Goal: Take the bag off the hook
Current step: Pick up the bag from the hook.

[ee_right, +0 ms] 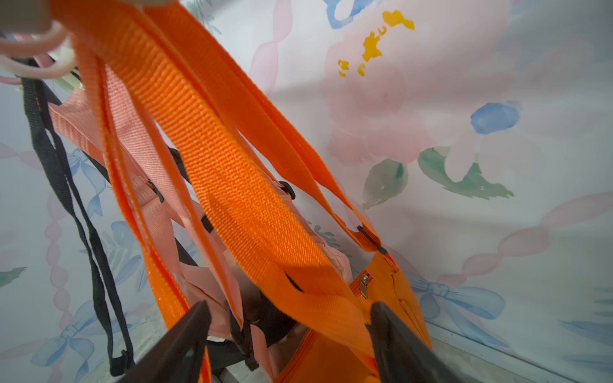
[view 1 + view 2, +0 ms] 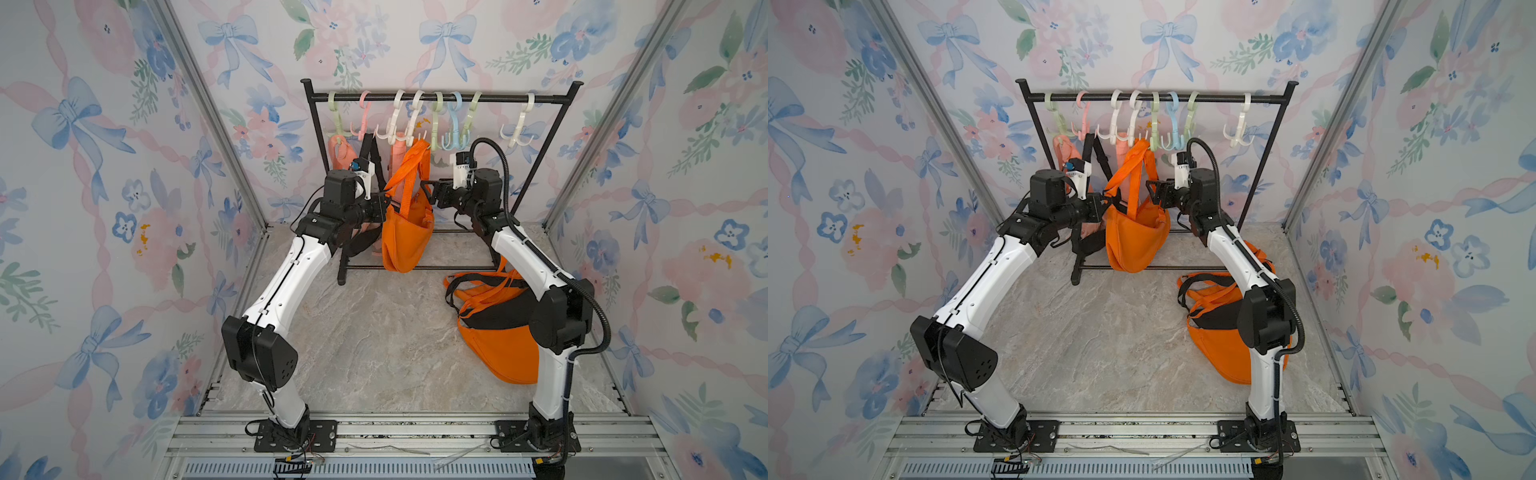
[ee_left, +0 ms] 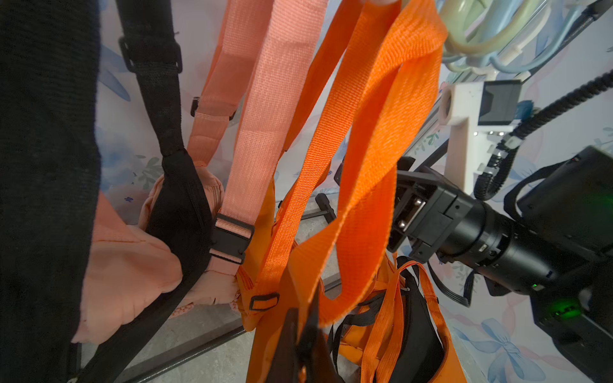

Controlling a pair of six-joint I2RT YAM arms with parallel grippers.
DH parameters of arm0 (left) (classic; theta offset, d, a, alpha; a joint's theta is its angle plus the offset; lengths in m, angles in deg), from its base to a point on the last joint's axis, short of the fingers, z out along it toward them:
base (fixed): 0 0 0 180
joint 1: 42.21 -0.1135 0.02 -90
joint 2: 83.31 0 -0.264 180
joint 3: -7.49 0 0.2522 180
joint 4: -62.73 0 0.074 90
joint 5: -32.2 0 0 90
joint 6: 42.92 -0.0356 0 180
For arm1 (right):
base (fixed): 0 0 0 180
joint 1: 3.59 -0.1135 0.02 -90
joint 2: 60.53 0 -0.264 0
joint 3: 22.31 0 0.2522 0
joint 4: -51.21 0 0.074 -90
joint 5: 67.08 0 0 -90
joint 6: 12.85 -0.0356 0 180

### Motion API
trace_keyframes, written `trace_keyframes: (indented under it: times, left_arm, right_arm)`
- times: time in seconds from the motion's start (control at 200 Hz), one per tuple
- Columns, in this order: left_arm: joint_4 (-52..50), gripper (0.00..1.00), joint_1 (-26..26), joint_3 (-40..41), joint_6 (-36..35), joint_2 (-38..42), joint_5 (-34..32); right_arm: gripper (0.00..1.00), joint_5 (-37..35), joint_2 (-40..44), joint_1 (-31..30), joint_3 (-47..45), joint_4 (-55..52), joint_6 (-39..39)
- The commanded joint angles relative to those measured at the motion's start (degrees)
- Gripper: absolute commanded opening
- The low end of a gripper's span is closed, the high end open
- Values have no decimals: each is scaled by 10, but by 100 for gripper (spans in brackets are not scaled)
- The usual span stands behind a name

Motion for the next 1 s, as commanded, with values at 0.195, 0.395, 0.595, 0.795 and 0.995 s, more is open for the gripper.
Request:
trace_keyframes:
  times: [0.195, 0.395, 0.595, 0.795, 0.995]
  left_arm:
    - [-3, 0, -4, 7, 7, 42, 6]
    - [-3, 0, -4, 6, 8, 48, 4]
    - [-3, 0, -4, -12, 9, 35, 3]
    - [-3, 0, 19, -77, -1, 9, -9]
    - [-3, 0, 68, -175, -32, -37, -18]
  right_arm:
    - [62, 0, -95, -5, 127, 28, -83]
    - [23, 7, -106, -8, 171, -7, -87]
    - [0, -25, -34, -8, 77, 27, -64]
    - [0, -35, 13, -8, 39, 57, -63]
    - [0, -37, 9, -8, 83, 48, -70]
